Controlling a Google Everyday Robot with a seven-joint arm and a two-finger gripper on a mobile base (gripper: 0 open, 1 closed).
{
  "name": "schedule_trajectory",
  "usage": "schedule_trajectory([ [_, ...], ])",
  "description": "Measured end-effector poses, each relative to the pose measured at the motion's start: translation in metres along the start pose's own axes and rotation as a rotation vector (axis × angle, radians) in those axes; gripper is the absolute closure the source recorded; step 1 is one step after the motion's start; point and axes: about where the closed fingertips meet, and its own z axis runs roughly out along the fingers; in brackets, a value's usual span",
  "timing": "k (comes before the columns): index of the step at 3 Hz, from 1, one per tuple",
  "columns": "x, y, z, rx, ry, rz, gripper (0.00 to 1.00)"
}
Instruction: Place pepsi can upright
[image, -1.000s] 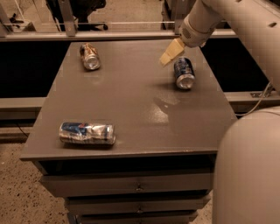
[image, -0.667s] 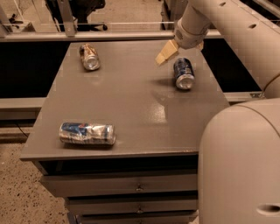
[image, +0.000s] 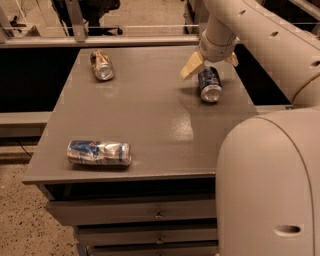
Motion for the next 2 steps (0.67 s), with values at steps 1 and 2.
schedule_trajectory([
  [1,0.0072,0.0,0.0045,0.013,0.027,0.028,0.0],
  [2,0.0141,0.0018,0.0115,0.016,0.041,0.046,0.18],
])
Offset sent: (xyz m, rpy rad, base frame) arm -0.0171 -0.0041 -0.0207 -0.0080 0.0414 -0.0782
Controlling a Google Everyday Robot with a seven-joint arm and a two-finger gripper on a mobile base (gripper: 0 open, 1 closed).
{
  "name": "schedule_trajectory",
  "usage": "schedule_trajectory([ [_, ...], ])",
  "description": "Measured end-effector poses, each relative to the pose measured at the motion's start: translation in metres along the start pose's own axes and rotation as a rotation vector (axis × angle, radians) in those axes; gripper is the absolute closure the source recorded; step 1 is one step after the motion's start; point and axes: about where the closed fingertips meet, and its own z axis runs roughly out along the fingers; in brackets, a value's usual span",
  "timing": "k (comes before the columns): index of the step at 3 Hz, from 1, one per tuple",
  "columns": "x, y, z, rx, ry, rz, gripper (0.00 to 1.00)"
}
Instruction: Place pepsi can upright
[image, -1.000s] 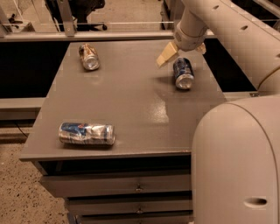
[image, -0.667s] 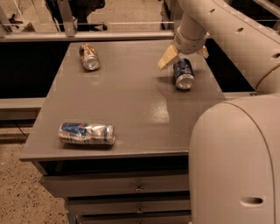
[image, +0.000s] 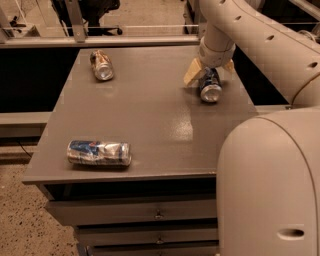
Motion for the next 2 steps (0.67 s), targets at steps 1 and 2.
schedule_trajectory([
  [1,-0.0007,0.0026,0.002,-0.019,-0.02,-0.008,0.41],
  [2,-0.0076,0.0073,-0.0078,-0.05,-0.072,-0.043,0.65],
])
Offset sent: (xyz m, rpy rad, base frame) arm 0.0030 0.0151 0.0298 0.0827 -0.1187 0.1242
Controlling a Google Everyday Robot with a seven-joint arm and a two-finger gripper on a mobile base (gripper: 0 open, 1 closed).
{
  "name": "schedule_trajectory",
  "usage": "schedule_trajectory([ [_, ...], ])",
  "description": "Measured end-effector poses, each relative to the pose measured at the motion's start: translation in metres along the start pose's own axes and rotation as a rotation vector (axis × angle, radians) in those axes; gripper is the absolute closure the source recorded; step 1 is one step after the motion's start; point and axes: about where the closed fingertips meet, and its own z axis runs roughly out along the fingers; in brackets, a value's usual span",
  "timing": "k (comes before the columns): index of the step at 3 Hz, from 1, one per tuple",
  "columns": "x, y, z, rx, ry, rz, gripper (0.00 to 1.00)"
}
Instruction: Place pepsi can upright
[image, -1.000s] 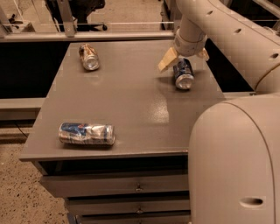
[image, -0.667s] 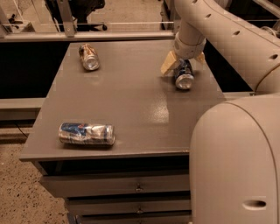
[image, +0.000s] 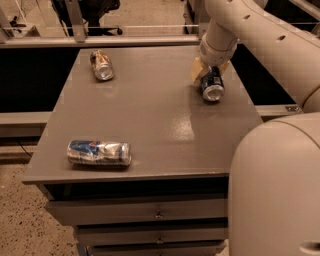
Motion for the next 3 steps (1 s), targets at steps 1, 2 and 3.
schedule_trajectory([
  [1,-0.013,0.01,-0.023,-0.05,-0.097,-0.091,0.88],
  [2,-0.028,0.026,-0.054,-0.158,-0.251,-0.204,1.0],
  [3,-0.038,0.046,-0.078,-0.286,-0.408,-0.307,1.0],
])
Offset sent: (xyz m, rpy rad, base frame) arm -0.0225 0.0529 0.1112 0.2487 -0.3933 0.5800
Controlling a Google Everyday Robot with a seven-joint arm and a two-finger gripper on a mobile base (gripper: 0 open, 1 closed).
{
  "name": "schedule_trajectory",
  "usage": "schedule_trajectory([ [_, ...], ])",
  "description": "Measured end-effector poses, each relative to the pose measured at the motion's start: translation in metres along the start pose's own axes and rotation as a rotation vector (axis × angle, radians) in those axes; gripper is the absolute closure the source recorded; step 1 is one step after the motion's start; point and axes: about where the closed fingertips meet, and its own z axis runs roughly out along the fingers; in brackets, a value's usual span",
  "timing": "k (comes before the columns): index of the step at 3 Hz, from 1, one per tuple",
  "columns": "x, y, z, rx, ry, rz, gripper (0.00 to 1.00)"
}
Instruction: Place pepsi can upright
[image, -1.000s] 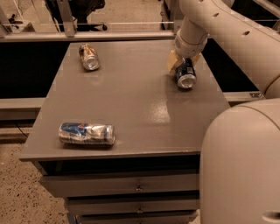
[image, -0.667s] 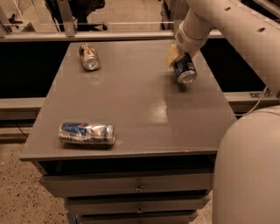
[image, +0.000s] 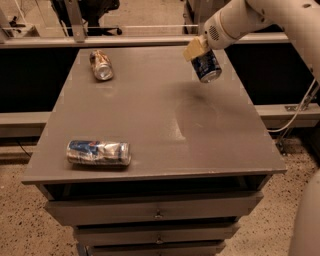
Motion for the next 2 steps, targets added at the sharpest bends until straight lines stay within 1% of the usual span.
schedule_trajectory([
  [1,-0.016,0.02,-0.01,-0.118,-0.163,-0.088,1.0],
  [2,-0.021,0.038,-0.021,-0.217,-0.316,-0.176,1.0],
])
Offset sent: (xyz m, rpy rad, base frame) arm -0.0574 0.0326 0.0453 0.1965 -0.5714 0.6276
